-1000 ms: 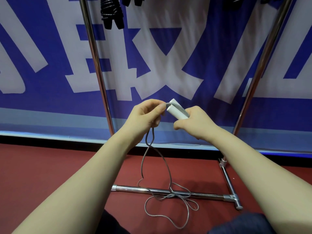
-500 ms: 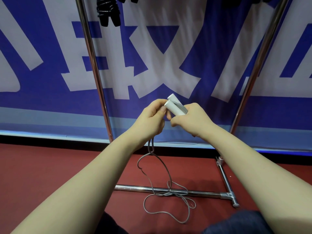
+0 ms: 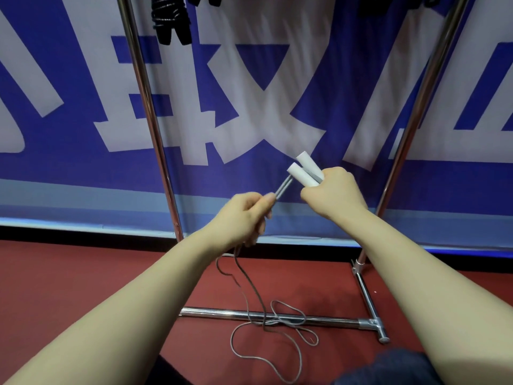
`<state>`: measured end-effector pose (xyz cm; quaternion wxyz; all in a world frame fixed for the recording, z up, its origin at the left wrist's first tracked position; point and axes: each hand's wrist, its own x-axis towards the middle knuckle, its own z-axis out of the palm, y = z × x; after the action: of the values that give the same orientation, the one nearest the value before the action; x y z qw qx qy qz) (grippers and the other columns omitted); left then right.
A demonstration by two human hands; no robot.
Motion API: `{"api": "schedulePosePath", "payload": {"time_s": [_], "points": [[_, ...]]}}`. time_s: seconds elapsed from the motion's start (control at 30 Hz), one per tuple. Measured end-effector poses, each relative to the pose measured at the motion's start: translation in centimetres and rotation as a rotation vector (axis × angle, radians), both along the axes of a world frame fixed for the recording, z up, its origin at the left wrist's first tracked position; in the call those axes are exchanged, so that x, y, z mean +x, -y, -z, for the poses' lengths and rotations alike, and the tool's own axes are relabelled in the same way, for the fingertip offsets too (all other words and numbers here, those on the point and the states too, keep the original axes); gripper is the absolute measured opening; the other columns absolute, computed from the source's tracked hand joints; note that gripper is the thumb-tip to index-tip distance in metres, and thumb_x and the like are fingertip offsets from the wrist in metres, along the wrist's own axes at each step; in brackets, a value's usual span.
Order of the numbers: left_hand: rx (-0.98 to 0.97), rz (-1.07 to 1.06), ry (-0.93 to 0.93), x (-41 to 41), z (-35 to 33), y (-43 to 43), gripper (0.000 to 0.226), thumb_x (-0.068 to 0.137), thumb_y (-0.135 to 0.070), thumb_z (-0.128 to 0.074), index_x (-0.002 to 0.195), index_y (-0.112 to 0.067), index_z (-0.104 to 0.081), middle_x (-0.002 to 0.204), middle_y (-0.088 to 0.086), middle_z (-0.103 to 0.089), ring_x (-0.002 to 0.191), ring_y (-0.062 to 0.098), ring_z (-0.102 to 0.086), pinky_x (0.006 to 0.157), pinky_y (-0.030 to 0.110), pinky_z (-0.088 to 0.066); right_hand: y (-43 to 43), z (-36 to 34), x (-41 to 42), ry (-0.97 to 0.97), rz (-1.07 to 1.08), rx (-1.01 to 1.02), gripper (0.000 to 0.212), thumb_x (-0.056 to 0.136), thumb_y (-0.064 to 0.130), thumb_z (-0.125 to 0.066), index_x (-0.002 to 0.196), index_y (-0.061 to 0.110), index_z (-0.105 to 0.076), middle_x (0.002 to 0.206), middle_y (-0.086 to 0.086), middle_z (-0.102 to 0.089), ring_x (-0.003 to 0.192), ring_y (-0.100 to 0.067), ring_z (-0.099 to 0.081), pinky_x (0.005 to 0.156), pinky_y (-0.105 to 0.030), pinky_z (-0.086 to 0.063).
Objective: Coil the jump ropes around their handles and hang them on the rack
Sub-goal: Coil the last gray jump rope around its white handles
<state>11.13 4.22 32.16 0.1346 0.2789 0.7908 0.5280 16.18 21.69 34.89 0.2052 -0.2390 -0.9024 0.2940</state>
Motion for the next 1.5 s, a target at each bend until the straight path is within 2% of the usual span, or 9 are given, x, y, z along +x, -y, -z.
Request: {"api": "schedulePosePath", "payload": {"time_s": [0.27, 0.4, 0.53, 0.67, 0.8, 0.93, 1.17, 1.3, 1.5], "points": [[-0.267, 0.326, 0.084, 2.5, 0.4, -1.5, 0.014, 0.1, -0.018, -0.05, 0.102, -0.007, -0.059, 0.067, -0.003, -0.049, 0.059, 0.013, -0.04, 0.059, 0.026, -0.036, -1.6, 3.0, 0.8, 0.292, 0.032, 0.304, 0.016, 0.076, 0.022, -0.06, 0.09, 0.014, -0.057, 0.086, -0.006, -0.058, 0.078, -0.031, -0.054, 0.069, -0.031, -0.041], [-0.503, 0.132, -0.384, 1.3, 0.0, -0.9, 0.012, 0.082, -0.016, -0.059, 0.081, -0.004, -0.061, 0.068, 0.006, -0.05, 0.061, 0.02, -0.042, 0.057, 0.028, -0.034, 0.3, 4.5, 0.5, 0.448, -0.16, 0.559, 0.026, 0.081, 0.027, -0.06, 0.104, 0.015, -0.063, 0.101, -0.007, -0.065, 0.091, -0.03, -0.063, 0.07, -0.03, -0.041], [-0.587, 0.079, -0.692, 0.0, 0.0, 0.7, 0.033, 0.09, -0.012, -0.051, 0.112, -0.025, -0.072, 0.107, -0.004, -0.07, 0.096, 0.023, -0.063, 0.073, 0.032, -0.048, 2.4, 5.2, 0.5, 0.517, -0.363, 0.719, 0.016, 0.081, 0.025, -0.058, 0.095, 0.018, -0.061, 0.099, -0.005, -0.065, 0.084, -0.028, -0.06, 0.067, -0.031, -0.039], [-0.786, 0.199, -0.927, -1.5, 0.4, 1.8, 0.027, 0.103, -0.029, -0.048, 0.122, -0.035, -0.066, 0.12, -0.009, -0.056, 0.108, 0.016, -0.051, 0.069, 0.03, -0.04, 3.4, 5.2, 1.3, 0.587, -0.553, 0.769, 0.007, 0.078, 0.024, -0.056, 0.084, 0.019, -0.055, 0.077, 0.001, -0.051, 0.079, -0.028, -0.058, 0.064, -0.03, -0.038], [-0.804, 0.249, -1.114, -3.1, 1.7, 2.3, 0.025, 0.1, -0.036, -0.052, 0.115, -0.033, -0.071, 0.124, -0.011, -0.067, 0.124, 0.023, -0.048, 0.093, 0.034, -0.036, 3.8, 4.7, 1.9, 0.583, -0.668, 0.727, 0.008, 0.078, 0.024, -0.058, 0.079, 0.018, -0.053, 0.072, 0.002, -0.043, 0.068, -0.025, -0.049, 0.057, -0.029, -0.035], [-0.698, 0.458, -0.66, -3.4, 2.1, 2.3, 0.024, 0.095, -0.032, -0.061, 0.112, -0.022, -0.074, 0.126, -0.006, -0.067, 0.128, 0.016, -0.048, 0.105, 0.028, -0.033, 3.6, 4.3, 2.9, 0.561, -0.729, 0.621, 0.01, 0.076, 0.024, -0.062, 0.073, 0.019, -0.054, 0.07, 0.003, -0.046, 0.061, -0.022, -0.048, 0.052, -0.027, -0.034], [0.073, 0.575, 0.569, -3.1, 1.3, 4.5, 0.024, 0.078, -0.026, -0.081, 0.09, -0.008, -0.069, 0.069, 0.006, -0.06, 0.061, 0.013, -0.06, 0.068, 0.024, -0.054, 3.6, 1.4, 3.8, 0.388, -0.751, 0.014, 0.038, 0.071, 0.004, -0.071, 0.055, 0.019, -0.039, 0.049, 0.008, -0.039, 0.046, -0.01, -0.035, 0.047, -0.025, -0.028], [0.241, 0.469, 0.667, -2.7, 0.1, 3.8, 0.007, 0.089, -0.013, -0.059, 0.085, -0.018, -0.061, 0.052, -0.007, -0.039, 0.039, -0.001, -0.027, 0.039, 0.012, -0.029, 3.6, 0.5, 3.6, 0.282, -0.75, -0.221, 0.048, 0.069, -0.005, -0.07, 0.05, 0.021, -0.035, 0.045, 0.01, -0.034, 0.044, -0.008, -0.029, 0.046, -0.024, -0.024], [0.288, 0.291, 0.544, -1.7, -1.0, 2.2, 0.022, 0.08, -0.031, -0.074, 0.06, -0.027, -0.065, 0.05, -0.01, -0.025, 0.042, 0.003, -0.014, 0.04, 0.017, -0.009, 4.0, -0.2, 2.3, 0.144, -0.68, -0.457, 0.057, 0.072, -0.012, -0.064, 0.034, 0.022, -0.039, 0.04, 0.01, -0.028, 0.038, -0.008, -0.022, 0.041, -0.02, -0.02]]}}
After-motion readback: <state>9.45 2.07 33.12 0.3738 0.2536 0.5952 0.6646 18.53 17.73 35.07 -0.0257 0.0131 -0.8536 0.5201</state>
